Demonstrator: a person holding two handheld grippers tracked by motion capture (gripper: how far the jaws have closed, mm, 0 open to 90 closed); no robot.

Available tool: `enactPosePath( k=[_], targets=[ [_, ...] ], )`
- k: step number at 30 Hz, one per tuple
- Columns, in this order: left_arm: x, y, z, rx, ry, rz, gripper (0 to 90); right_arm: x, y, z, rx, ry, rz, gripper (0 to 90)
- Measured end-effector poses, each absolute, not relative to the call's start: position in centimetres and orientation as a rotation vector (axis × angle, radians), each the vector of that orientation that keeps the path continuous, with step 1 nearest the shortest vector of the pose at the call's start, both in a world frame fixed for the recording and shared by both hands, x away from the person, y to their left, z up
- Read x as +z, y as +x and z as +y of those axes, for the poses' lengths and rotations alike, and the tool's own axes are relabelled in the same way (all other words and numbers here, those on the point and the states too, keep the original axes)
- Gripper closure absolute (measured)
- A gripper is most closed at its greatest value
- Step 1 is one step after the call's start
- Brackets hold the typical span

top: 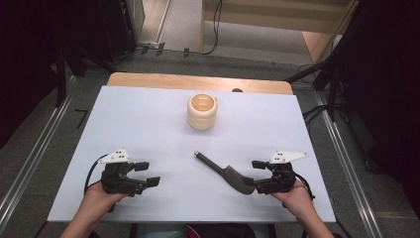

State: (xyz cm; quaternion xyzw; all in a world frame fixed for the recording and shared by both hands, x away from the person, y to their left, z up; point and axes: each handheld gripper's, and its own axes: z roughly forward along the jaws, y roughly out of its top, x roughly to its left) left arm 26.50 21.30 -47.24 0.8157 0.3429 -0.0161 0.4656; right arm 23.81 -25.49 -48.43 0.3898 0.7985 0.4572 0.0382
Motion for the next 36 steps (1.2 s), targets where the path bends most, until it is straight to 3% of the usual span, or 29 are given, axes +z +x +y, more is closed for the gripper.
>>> enactPosePath(
  k=[36],
  targets=[
    [-47.28,26.51,21.38,-0.039,2.001,0.843,21.8,-48.57,24.01,-25.72,1.407,1.205,2.446,19.4]
  ],
)
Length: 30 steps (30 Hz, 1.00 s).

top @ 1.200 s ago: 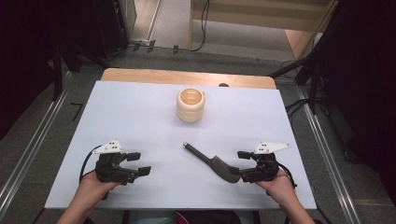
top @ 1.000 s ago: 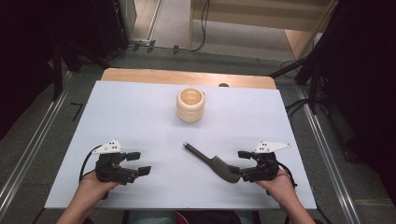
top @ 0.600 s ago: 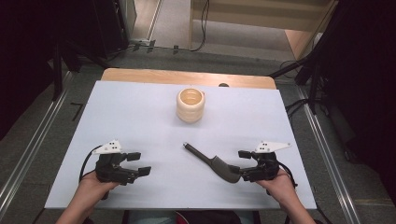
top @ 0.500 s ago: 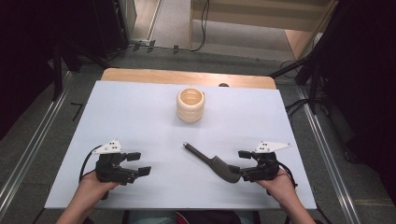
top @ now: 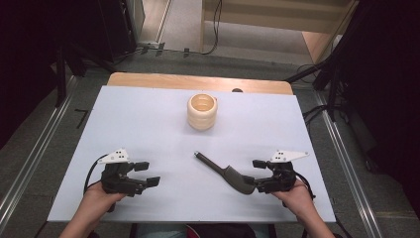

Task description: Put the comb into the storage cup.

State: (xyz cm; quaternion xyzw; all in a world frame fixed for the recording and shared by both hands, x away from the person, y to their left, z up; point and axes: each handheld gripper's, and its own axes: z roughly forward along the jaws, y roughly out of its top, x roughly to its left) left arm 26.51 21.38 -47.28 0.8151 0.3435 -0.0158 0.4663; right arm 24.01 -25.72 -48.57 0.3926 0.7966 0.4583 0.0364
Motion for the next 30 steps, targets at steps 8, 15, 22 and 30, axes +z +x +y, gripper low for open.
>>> enactPosePath(
  k=[8,15,22,30],
  targets=[
    [-47.30,26.53,21.40,-0.037,2.001,0.845,21.8,-48.56,24.03,-25.72,1.410,1.207,2.447,19.3],
    [-47.31,26.55,21.39,-0.038,2.003,0.851,21.8,-48.55,24.08,-25.66,1.407,1.208,2.449,19.4],
    [-47.32,26.58,21.37,-0.037,2.003,0.853,21.8,-48.50,24.53,-25.50,1.412,1.207,2.448,19.3],
    [-47.37,26.68,21.38,-0.039,2.004,0.866,21.8,-48.40,24.95,-25.14,1.416,1.215,2.449,19.4]
  ],
)
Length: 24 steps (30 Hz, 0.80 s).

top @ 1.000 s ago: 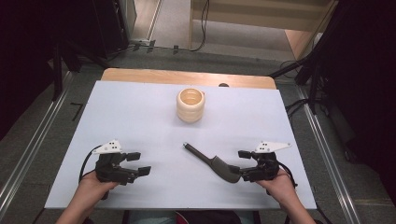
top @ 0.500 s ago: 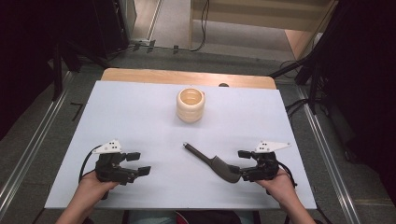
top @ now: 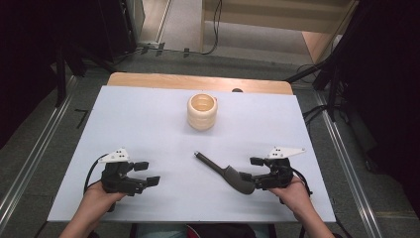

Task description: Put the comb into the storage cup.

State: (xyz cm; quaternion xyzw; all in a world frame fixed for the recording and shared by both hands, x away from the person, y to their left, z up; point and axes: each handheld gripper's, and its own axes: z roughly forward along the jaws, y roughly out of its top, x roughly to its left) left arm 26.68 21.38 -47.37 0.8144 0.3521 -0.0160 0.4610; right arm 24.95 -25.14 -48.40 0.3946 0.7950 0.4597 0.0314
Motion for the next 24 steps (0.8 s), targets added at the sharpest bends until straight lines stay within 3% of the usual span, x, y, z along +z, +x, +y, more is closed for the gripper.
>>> enactPosePath(
  k=[24],
  targets=[
    [-47.3,26.8,21.4,-0.041,1.993,0.871,21.8,-47.1,27.6,-22.6,1.455,1.195,2.421,19.4]
  ],
)
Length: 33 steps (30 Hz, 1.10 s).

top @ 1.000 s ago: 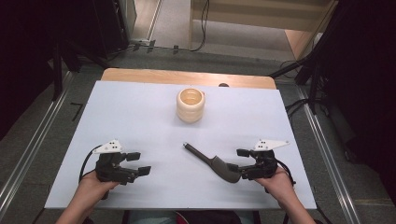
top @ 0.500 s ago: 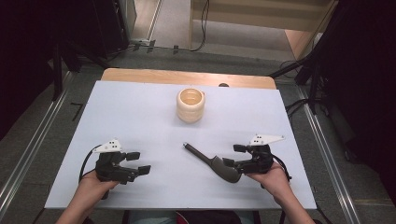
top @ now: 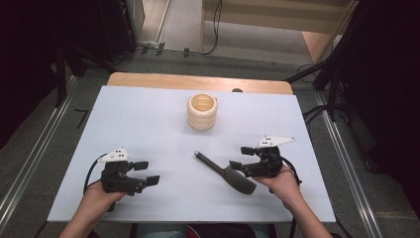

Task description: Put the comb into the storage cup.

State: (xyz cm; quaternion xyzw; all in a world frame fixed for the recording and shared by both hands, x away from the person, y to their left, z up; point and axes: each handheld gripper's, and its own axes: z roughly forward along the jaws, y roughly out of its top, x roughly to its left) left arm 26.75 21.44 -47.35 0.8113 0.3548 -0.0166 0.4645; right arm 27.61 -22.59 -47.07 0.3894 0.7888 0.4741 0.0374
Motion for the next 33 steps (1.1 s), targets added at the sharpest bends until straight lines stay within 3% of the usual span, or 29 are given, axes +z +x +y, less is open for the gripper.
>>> enactPosePath(
  k=[33],
  targets=[
    [-47.3,26.8,21.5,-0.043,1.995,0.870,21.8,-46.9,30.3,-17.8,1.455,1.103,2.488,20.4]
  ],
)
